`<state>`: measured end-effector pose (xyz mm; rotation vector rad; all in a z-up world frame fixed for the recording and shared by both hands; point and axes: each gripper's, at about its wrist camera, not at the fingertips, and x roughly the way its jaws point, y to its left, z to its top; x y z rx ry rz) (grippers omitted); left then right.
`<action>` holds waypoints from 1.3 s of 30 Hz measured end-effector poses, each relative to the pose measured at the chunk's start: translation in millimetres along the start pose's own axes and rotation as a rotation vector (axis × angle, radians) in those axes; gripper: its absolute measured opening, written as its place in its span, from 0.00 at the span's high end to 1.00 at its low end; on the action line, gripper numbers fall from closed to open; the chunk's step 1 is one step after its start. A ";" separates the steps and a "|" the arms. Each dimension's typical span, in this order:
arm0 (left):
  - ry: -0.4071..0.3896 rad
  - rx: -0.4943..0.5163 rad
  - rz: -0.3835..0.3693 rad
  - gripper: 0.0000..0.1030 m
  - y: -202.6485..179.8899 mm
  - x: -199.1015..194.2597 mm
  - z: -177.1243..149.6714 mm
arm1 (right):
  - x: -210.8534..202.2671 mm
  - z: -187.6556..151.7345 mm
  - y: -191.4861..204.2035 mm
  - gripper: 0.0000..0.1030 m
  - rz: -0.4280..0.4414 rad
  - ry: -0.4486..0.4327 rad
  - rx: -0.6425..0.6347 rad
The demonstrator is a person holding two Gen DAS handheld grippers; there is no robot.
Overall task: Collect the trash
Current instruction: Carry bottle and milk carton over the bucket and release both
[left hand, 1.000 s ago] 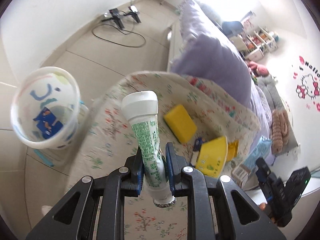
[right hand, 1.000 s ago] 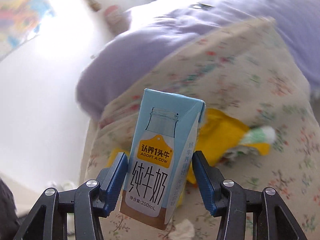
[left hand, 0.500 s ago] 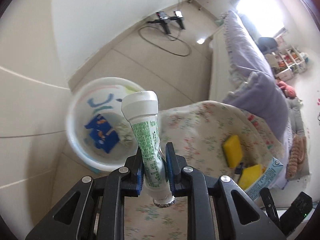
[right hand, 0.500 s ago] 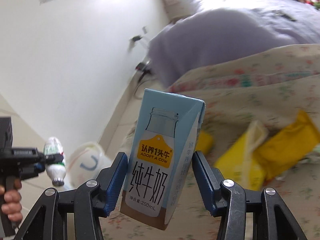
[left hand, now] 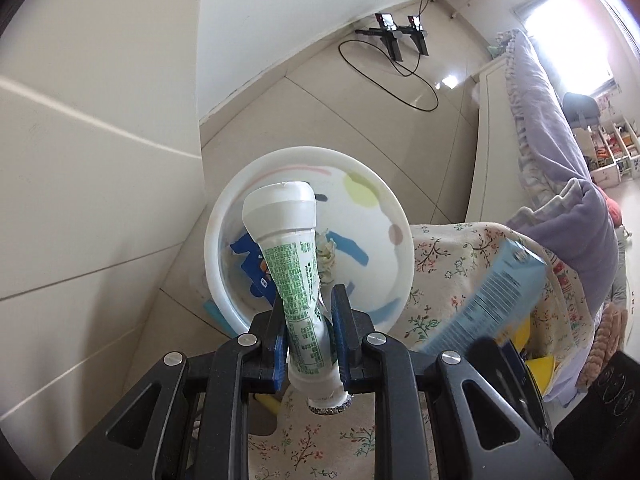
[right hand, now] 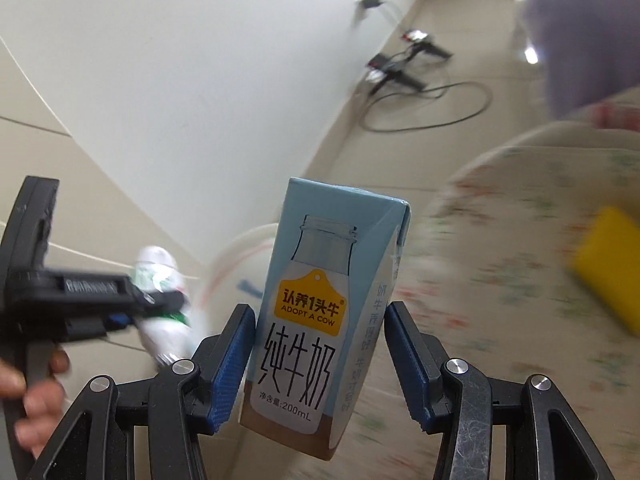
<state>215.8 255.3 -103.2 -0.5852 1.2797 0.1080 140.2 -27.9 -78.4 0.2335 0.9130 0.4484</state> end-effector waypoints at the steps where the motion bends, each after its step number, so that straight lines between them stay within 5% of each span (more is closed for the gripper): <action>1: -0.005 0.001 0.005 0.79 0.6 0.6 1.2 | 12.2 3.1 8.3 0.43 0.008 0.012 -0.003; 13: -0.043 -0.069 0.047 0.77 10.8 16.5 19.6 | 112.2 7.8 61.0 0.43 -0.051 0.100 -0.196; 15: -0.026 -0.113 0.027 0.56 17.3 18.3 21.7 | 123.4 4.5 62.5 0.42 -0.052 0.122 -0.220; 19: -0.057 -0.163 0.006 0.50 25.1 8.8 23.3 | 135.6 3.0 62.3 0.40 -0.071 0.142 -0.222; 22: -0.067 -0.195 -0.015 0.50 28.9 4.0 22.1 | 127.6 8.6 56.3 0.28 -0.042 0.122 -0.177; 27: -0.080 -0.215 -0.037 0.51 24.3 -3.1 17.7 | 91.0 10.4 43.9 0.27 -0.039 0.089 -0.164; 39: -0.100 0.078 -0.089 0.51 -89.2 -9.7 -26.0 | -48.1 11.1 -17.8 0.27 -0.142 0.020 -0.149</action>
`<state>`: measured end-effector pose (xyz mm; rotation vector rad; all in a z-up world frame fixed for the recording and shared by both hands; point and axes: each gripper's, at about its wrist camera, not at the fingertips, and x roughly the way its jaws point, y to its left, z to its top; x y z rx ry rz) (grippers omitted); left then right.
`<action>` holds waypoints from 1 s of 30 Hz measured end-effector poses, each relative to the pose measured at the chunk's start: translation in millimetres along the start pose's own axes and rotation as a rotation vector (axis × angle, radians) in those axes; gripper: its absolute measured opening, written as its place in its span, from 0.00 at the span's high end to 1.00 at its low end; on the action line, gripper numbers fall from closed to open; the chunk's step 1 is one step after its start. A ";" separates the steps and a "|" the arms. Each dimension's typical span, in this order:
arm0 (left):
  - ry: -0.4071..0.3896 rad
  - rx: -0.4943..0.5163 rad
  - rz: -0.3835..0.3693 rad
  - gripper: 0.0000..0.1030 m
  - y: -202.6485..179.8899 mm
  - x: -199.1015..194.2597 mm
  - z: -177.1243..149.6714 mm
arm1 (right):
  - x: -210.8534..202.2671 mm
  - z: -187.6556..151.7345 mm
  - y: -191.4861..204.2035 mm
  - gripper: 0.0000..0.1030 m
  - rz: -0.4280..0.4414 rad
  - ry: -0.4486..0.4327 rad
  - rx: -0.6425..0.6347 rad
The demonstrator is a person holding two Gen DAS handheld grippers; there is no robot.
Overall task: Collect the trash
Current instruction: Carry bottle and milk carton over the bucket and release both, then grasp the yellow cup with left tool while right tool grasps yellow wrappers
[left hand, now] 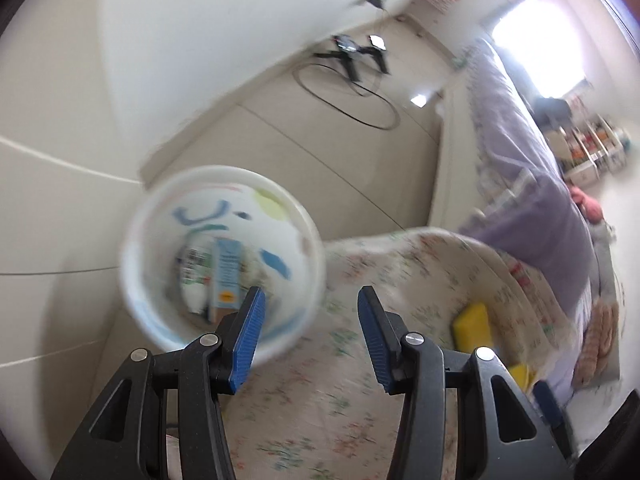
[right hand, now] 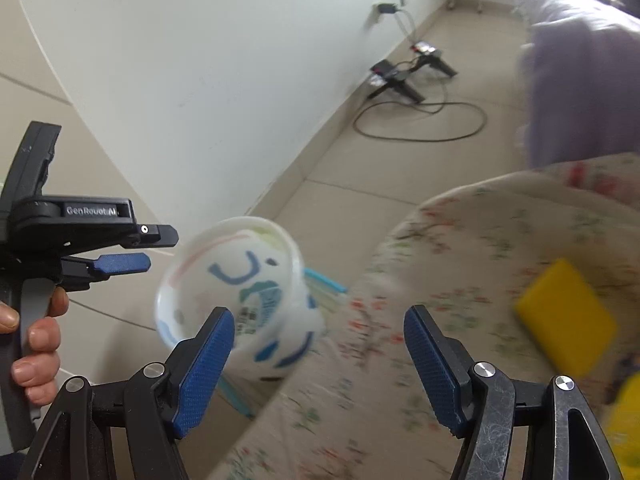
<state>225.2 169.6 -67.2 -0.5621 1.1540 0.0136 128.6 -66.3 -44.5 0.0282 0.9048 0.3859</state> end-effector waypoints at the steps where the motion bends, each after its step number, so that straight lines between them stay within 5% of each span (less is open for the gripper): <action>1: 0.010 0.028 -0.015 0.51 -13.3 3.2 -5.5 | -13.8 0.8 -9.0 0.27 -0.013 -0.006 0.005; 7: 0.082 0.237 -0.065 0.51 -99.0 26.2 -52.2 | -95.7 1.6 -71.5 0.27 -0.129 -0.068 0.042; 12: 0.119 0.401 -0.089 0.51 -150.9 35.6 -91.9 | -145.4 -26.7 -151.1 0.20 -0.219 -0.139 0.197; 15: 0.160 0.495 -0.132 0.51 -174.4 39.5 -119.7 | -148.2 -58.2 -204.3 0.20 -0.228 -0.088 0.371; 21: 0.183 0.686 -0.133 0.50 -218.5 47.6 -177.2 | -150.4 -80.3 -263.3 0.20 -0.334 -0.001 0.496; 23: 0.158 0.704 -0.128 0.50 -229.4 49.4 -183.9 | -150.7 -88.4 -278.8 0.20 -0.335 0.029 0.554; 30: 0.204 0.609 -0.284 0.49 -255.2 58.2 -189.5 | -153.1 -102.0 -307.1 0.20 -0.363 0.084 0.639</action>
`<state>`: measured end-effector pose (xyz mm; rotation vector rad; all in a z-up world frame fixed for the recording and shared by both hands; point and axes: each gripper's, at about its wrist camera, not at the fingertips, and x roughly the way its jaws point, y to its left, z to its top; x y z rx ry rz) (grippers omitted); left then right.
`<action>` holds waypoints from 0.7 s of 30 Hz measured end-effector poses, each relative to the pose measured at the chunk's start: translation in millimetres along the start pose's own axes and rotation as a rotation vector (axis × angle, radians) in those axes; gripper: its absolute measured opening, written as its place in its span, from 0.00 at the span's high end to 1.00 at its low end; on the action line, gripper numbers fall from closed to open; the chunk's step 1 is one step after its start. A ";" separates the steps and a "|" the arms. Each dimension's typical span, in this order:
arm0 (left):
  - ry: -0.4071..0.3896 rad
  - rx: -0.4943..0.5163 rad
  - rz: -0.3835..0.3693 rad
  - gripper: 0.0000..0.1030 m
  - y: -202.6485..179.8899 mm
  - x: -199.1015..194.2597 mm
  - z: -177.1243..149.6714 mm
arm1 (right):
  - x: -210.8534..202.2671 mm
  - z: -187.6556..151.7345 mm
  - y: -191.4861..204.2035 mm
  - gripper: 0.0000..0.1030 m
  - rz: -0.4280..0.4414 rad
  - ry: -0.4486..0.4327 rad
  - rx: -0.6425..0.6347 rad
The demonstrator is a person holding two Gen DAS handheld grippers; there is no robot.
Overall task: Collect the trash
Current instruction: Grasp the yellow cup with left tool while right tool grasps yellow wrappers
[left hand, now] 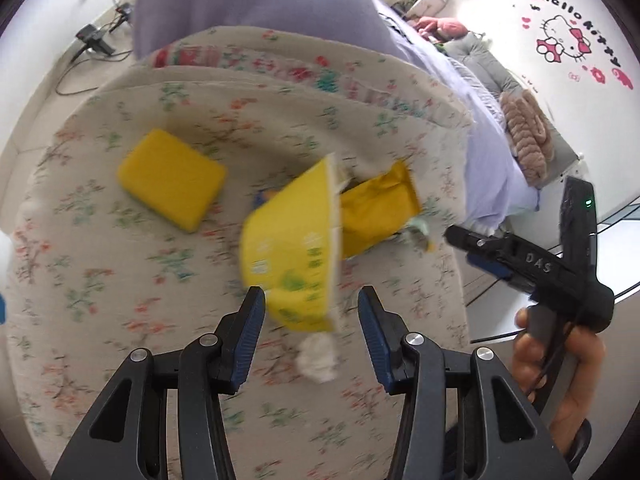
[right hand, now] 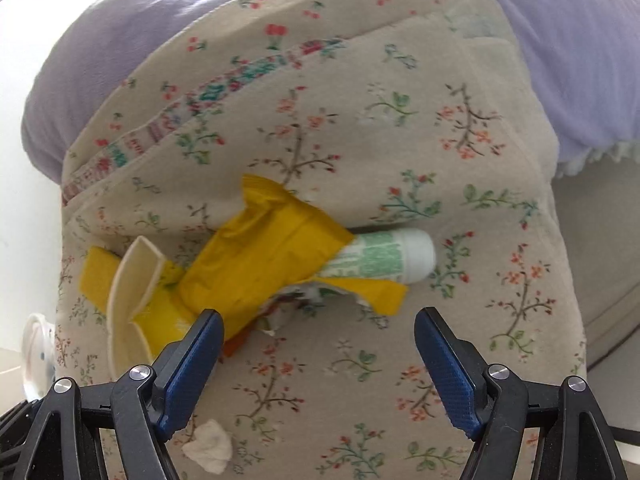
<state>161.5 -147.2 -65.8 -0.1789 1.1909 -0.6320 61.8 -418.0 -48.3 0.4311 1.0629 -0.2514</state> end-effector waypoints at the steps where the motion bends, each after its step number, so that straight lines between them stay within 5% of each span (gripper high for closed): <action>1: 0.002 0.023 0.028 0.48 -6.1 4.2 0.1 | -1.6 -0.4 -3.0 0.20 -0.003 0.001 0.006; 5: 0.012 0.091 0.145 0.47 -25.1 27.9 -1.5 | 3.2 1.7 -27.1 0.20 0.011 0.026 0.088; 9: 0.042 0.052 0.179 0.48 -16.5 41.0 0.4 | 6.1 4.2 -43.3 0.20 -0.003 0.030 0.150; 17: 0.015 0.019 0.198 0.93 3.3 24.2 6.9 | 11.1 4.4 -48.1 0.20 0.030 0.049 0.146; 21: 0.035 -0.072 0.143 0.95 27.9 10.1 6.4 | 14.6 4.1 -40.1 0.20 0.029 0.052 0.125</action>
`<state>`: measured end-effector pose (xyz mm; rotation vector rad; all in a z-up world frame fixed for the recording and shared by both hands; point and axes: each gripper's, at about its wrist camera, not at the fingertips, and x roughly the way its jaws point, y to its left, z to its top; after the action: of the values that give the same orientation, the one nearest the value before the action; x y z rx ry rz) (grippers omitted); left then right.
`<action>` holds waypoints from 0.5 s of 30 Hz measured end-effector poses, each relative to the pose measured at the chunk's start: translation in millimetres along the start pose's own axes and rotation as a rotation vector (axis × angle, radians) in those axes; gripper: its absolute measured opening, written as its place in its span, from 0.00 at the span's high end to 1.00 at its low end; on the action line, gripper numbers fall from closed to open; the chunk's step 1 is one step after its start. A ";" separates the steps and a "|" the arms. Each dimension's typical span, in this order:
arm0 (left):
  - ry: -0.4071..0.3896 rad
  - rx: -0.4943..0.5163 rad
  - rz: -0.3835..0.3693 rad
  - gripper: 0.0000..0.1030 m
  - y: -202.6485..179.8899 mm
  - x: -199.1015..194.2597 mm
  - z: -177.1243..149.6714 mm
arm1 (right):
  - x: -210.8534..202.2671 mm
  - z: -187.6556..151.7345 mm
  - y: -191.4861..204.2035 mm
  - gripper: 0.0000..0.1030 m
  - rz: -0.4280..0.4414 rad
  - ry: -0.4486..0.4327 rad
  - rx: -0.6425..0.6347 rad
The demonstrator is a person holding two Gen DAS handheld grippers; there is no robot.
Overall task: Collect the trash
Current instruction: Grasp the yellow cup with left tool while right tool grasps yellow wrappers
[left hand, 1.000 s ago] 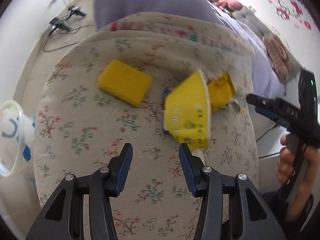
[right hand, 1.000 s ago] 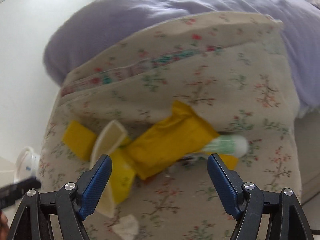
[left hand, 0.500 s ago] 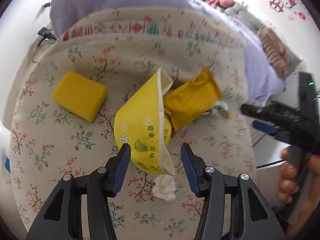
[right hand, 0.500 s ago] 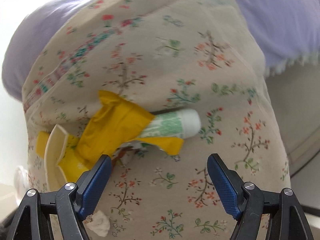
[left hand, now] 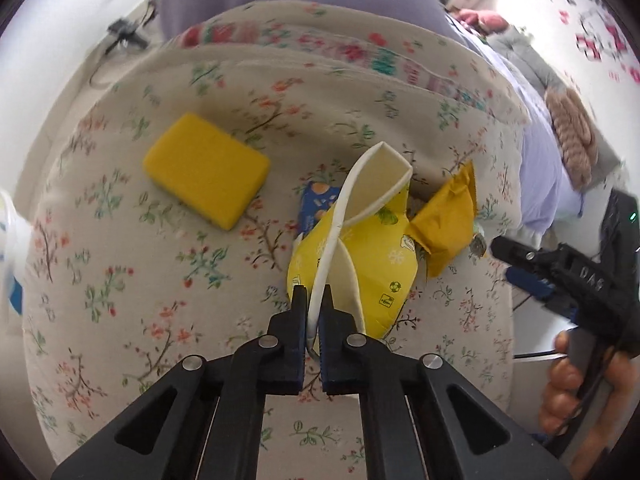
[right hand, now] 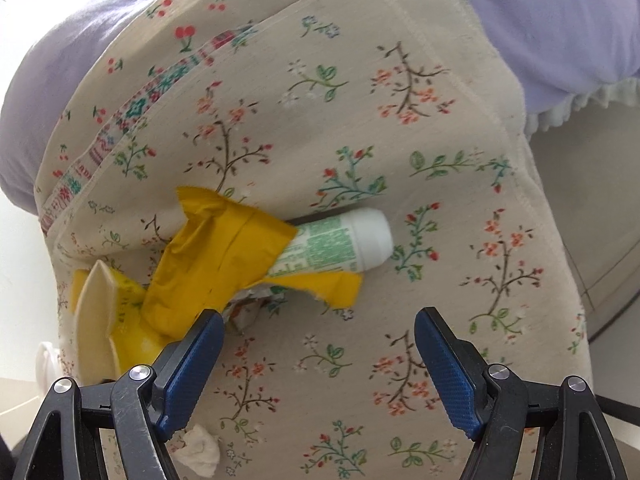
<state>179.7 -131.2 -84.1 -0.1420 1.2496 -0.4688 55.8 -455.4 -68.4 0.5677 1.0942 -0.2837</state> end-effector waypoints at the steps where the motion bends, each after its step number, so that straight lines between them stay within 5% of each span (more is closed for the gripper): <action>1: 0.002 -0.015 -0.007 0.95 4.8 -1.5 0.2 | 2.1 -0.6 2.9 0.20 0.002 0.001 -0.006; 8: -0.024 -0.070 -0.050 0.96 30.4 -23.8 -1.8 | 30.9 -7.8 19.8 0.20 0.175 0.091 0.048; 15: -0.046 -0.119 -0.050 0.96 58.6 -44.2 -2.1 | 56.7 -14.1 30.8 0.20 0.211 0.104 0.116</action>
<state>182.9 -59.9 -66.7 -0.2836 1.2314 -0.4322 85.2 -418.9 -114.9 0.8030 1.1121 -0.1358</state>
